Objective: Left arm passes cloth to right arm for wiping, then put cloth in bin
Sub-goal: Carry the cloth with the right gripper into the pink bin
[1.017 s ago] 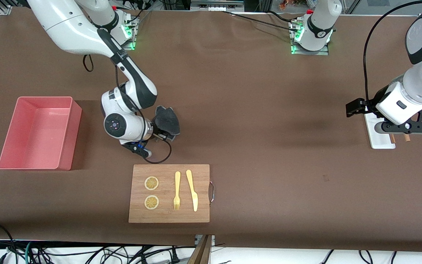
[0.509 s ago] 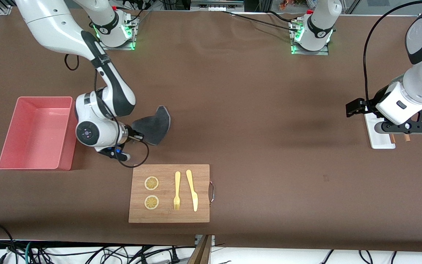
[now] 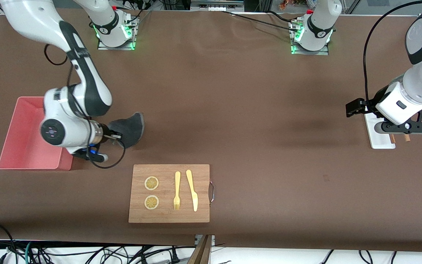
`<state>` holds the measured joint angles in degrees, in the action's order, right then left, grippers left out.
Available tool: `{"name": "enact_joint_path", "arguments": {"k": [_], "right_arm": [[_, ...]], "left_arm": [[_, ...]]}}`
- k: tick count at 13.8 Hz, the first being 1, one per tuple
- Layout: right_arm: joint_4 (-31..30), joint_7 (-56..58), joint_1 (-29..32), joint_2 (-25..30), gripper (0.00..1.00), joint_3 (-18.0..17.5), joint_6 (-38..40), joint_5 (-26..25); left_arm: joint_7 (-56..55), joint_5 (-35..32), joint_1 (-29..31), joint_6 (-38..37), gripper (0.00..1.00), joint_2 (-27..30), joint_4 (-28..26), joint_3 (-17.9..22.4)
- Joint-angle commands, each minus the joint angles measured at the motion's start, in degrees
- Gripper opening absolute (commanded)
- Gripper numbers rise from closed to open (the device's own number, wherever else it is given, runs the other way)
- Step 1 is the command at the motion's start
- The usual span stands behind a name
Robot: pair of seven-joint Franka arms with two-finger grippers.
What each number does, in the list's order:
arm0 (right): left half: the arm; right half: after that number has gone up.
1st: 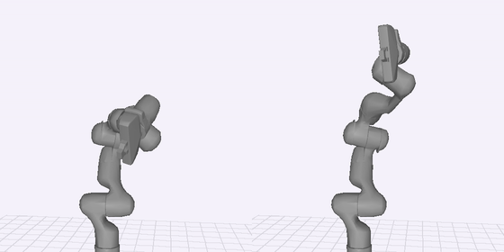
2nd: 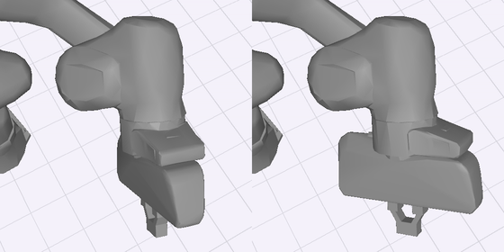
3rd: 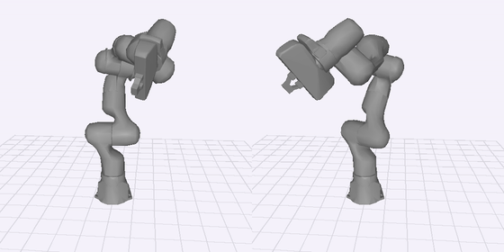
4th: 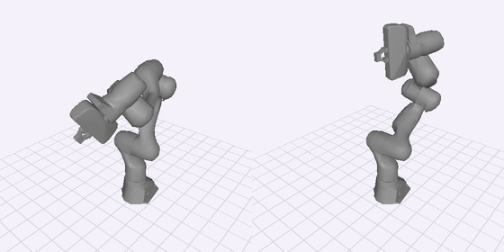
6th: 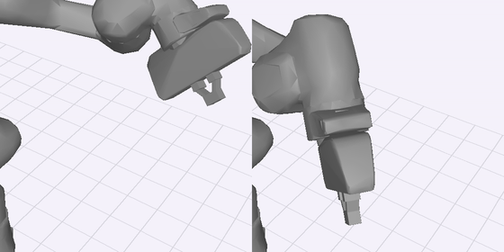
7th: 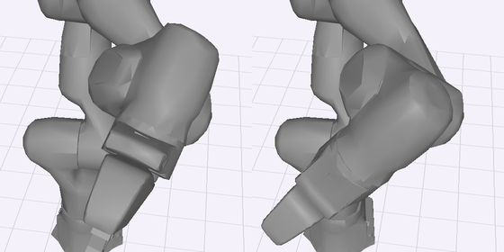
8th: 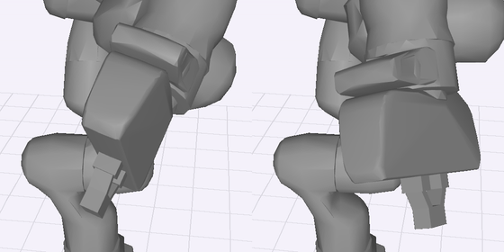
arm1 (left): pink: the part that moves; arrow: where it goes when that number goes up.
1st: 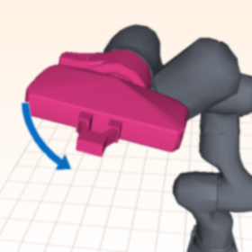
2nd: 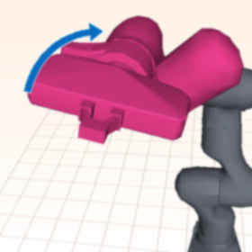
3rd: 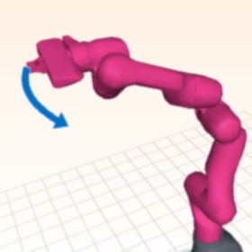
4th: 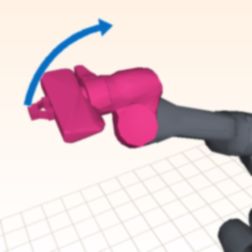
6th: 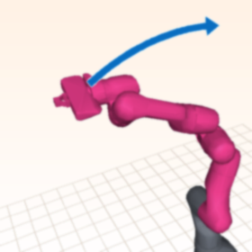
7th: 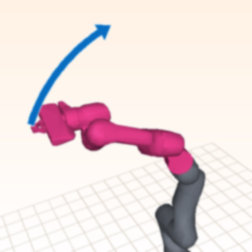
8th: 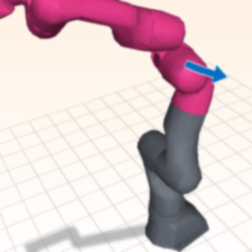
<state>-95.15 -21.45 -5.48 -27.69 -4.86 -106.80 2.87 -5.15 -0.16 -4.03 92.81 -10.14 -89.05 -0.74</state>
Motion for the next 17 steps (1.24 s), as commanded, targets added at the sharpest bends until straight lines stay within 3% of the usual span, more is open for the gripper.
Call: {"name": "enact_joint_path", "arguments": {"k": [1, 4, 9, 12, 17], "right_arm": [[6.43, 5.95, 3.62, 4.57, 0.00, -0.41, 13.58, -0.67], [14.01, 14.29, 7.31, 5.62, 0.00, 0.90, 26.79, -1.89], [14.03, 31.70, 10.22, 8.18, 0.00, 6.25, 29.99, -8.57], [12.46, 39.53, 10.75, 6.60, 0.00, 11.44, 27.28, -10.69], [1.13, 44.64, 12.60, 5.54, 0.00, 15.31, 12.79, -10.78]], "left_arm": [[1.10, -1.42, 0.60, 0.53, 1.00, 1.53, -1.66, -0.67], [1.10, -1.42, 0.60, 0.53, 1.00, 1.53, -1.66, -0.67], [1.10, -1.42, 0.60, 0.53, 1.00, 1.53, -1.66, -0.67], [1.10, -1.42, 0.60, 0.53, 1.00, 1.53, -1.66, -0.75], [0.58, -1.42, 0.51, 0.44, 1.00, 1.53, -1.66, -0.75]]}}
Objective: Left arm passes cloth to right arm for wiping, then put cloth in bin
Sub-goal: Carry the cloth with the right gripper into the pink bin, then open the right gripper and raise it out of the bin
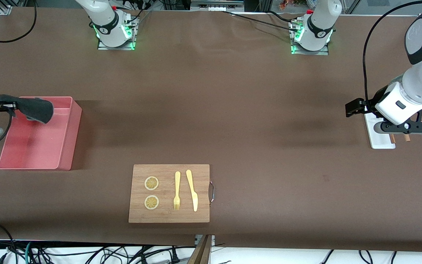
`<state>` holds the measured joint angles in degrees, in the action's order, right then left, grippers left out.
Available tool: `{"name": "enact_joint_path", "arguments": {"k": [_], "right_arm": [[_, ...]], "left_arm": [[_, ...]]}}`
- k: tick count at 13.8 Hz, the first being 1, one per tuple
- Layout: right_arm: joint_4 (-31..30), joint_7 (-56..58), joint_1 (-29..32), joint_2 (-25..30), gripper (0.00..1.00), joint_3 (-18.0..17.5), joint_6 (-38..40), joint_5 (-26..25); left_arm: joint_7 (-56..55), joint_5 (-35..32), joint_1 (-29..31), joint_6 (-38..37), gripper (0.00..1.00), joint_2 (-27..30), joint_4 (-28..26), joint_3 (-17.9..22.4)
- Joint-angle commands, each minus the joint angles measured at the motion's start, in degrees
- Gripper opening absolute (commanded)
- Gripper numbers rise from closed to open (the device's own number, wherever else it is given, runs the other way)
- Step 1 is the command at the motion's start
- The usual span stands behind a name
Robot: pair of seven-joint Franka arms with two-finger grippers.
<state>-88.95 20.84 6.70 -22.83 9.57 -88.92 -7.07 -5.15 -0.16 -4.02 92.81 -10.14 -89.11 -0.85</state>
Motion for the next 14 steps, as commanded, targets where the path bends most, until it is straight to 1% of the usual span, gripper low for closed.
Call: {"name": "enact_joint_path", "arguments": {"k": [1, 4, 5, 6, 7, 8, 9, 11, 12, 14], "right_arm": [[-7.01, 2.54, 0.42, 0.24, 0.00, 1.33, -8.08, -0.84], [-9.75, 2.45, 0.42, -1.60, 0.00, 1.68, -14.42, -0.67], [-10.10, 2.02, 0.33, -2.39, 0.05, 1.68, -16.18, -0.67], [-10.45, 1.66, 0.33, -3.36, 0.28, 1.68, -17.94, -0.40], [-10.89, 1.66, 0.42, -3.98, 0.73, 1.68, -19.69, -0.14], [-11.33, 1.66, 0.42, -3.98, 1.00, 1.68, -20.41, -0.05], [-11.25, 1.57, 0.42, -3.55, 1.00, 1.68, -19.98, -0.05], [-10.63, 1.66, 0.42, -0.92, 1.00, 1.68, -19.54, 0.39], [-10.11, 1.92, 0.42, 0.83, 1.00, 1.68, -19.27, 2.22], [-8.27, 1.32, 0.33, 4.61, 1.00, 1.08, -13.77, 4.78]], "left_arm": [[0.58, -1.42, 0.50, 0.44, 1.00, 1.53, -1.59, -0.73], [0.58, -1.42, 0.50, 0.44, 1.00, 1.53, -1.68, -0.64], [0.58, -1.42, 0.50, 0.44, 1.00, 1.53, -1.68, -0.73], [0.58, -1.51, 0.50, 0.44, 1.00, 1.53, -1.68, -0.64], [0.58, -1.42, 0.50, 0.44, 1.00, 1.53, -1.68, -0.73], [0.58, -1.42, 0.50, 0.36, 1.00, 1.53, -1.68, -0.64], [0.58, -1.42, 0.50, 0.36, 1.00, 1.53, -1.68, -0.64], [0.58, -1.42, 0.50, 0.36, 1.00, 1.53, -1.76, -0.64], [0.58, -1.51, 0.50, 0.36, 1.00, 1.53, -1.76, -0.64], [0.58, -1.42, 0.50, 0.36, 1.00, 1.53, -1.76, -0.64]]}}
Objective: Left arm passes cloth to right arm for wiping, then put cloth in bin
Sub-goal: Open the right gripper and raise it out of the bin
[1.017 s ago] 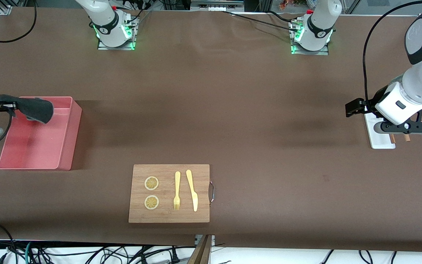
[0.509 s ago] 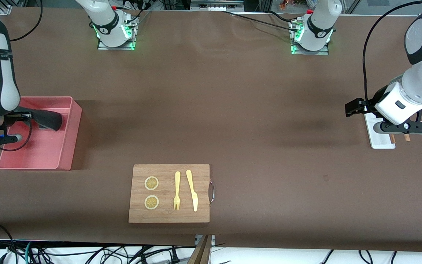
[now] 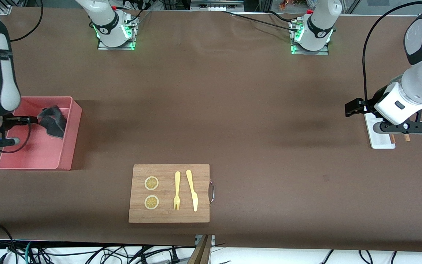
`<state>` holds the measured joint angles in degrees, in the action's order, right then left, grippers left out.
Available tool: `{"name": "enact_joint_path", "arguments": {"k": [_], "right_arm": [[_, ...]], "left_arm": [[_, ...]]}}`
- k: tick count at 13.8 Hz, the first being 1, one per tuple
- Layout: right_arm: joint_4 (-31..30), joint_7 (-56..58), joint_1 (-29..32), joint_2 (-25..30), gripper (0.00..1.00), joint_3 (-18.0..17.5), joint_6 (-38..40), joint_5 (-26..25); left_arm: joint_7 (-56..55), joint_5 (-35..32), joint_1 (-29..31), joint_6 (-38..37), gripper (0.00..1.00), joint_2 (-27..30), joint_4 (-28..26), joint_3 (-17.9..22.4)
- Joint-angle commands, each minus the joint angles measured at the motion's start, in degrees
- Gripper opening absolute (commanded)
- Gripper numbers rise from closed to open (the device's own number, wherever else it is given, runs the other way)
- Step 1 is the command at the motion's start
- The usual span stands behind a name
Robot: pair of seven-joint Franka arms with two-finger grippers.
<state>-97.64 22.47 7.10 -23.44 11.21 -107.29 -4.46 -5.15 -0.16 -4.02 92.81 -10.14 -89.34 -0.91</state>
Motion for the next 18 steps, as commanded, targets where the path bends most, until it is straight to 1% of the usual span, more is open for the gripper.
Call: {"name": "enact_joint_path", "arguments": {"k": [1, 3, 6, 7, 9, 10, 12, 14, 16, 17, 18], "right_arm": [[1.82, -2.33, -0.07, 6.64, 1.00, -2.05, 7.16, 2.08], [3.85, -8.65, -0.07, 9.19, 1.00, -4.78, 11.91, 1.82], [4.12, -14.20, -0.16, 14.45, 1.00, -9.88, 15.26, 1.82], [4.12, -14.30, -0.16, 15.87, 1.00, -10.85, 16.14, 2.17], [4.12, -14.48, -0.16, 18.77, 1.00, -14.44, 16.50, 1.91], [4.21, -14.13, -0.25, 19.22, 1.00, -15.42, 16.68, 1.73], [5.52, -14.04, -0.25, 21.32, 1.00, -15.78, 17.29, 1.82], [9.12, -13.69, -0.25, 21.59, 1.00, -15.69, 17.29, 1.73], [9.31, -14.03, -0.16, 21.68, 1.00, -15.52, 17.64, 2.25], [9.31, -14.73, -0.16, 21.68, 1.00, -15.43, 20.69, 2.35], [9.57, -17.87, -0.16, 21.77, 1.00, -15.43, 23.16, 2.43]], "left_arm": [[0.58, -1.42, 0.50, 0.36, 1.00, 1.53, -1.54, -0.58], [0.58, -1.42, 0.50, 0.36, 1.00, 1.53, -1.54, -0.58], [0.67, -1.42, 0.50, 0.36, 1.00, 1.53, -1.54, -0.58], [0.67, -1.51, 0.50, 0.36, 1.00, 1.53, -1.54, -0.58], [0.67, -1.42, 0.50, 0.27, 1.00, 1.53, -1.54, -0.58], [0.67, -1.42, 0.59, 0.27, 1.00, 1.53, -1.54, -0.67], [0.67, -1.42, 0.59, 0.27, 1.00, 1.53, -1.54, -0.67], [0.67, -1.42, 0.50, 0.18, 1.00, 1.53, -1.54, -0.59], [0.67, -1.51, 0.50, 0.18, 1.00, 1.53, -1.54, -0.59], [0.67, -1.51, 0.50, 0.18, 1.00, 1.53, -1.54, -0.67], [0.67, -1.42, 0.50, 0.18, 1.00, 1.53, -1.54, -0.59]]}}
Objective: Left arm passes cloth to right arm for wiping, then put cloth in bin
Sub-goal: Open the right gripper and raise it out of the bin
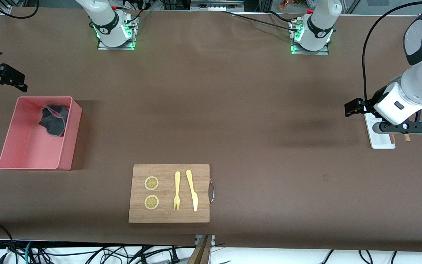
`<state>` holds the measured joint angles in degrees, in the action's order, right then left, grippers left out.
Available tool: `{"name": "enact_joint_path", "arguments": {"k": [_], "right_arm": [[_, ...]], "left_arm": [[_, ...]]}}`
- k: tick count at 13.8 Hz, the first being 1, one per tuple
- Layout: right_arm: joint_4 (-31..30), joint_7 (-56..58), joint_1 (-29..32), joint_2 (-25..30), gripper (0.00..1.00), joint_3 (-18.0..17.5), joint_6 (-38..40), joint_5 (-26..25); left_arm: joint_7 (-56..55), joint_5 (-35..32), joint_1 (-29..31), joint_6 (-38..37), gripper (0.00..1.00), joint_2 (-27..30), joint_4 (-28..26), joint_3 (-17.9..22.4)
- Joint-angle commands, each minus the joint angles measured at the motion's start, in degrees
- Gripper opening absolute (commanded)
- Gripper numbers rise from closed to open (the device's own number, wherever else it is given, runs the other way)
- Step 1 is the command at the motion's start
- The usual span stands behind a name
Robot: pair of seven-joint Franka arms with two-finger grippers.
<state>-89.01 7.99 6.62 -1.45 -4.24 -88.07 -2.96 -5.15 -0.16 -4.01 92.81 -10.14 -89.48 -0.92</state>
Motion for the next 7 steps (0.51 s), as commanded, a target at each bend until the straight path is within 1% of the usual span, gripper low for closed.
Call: {"name": "enact_joint_path", "arguments": {"k": [1, 2, 3, 7], "right_arm": [[1.29, -8.73, 0.33, -0.22, 1.00, -0.07, 4.83, 1.72], [1.39, -12.35, 0.33, -0.22, 1.00, -0.07, 5.44, 2.60], [1.39, -12.30, 0.33, -0.31, 1.00, 0.10, 5.45, 2.69], [2.26, -7.03, 0.33, -1.28, 1.00, 0.19, 5.36, 2.17]], "left_arm": [[0.67, -1.42, 0.49, 0.18, 1.00, 1.53, -1.40, -0.58], [0.67, -1.42, 0.58, 0.18, 1.00, 1.53, -1.40, -0.58], [0.67, -1.42, 0.49, 0.18, 1.00, 1.53, -1.40, -0.58], [0.67, -1.42, 0.49, 0.18, 1.00, 1.53, -1.40, -0.58]]}}
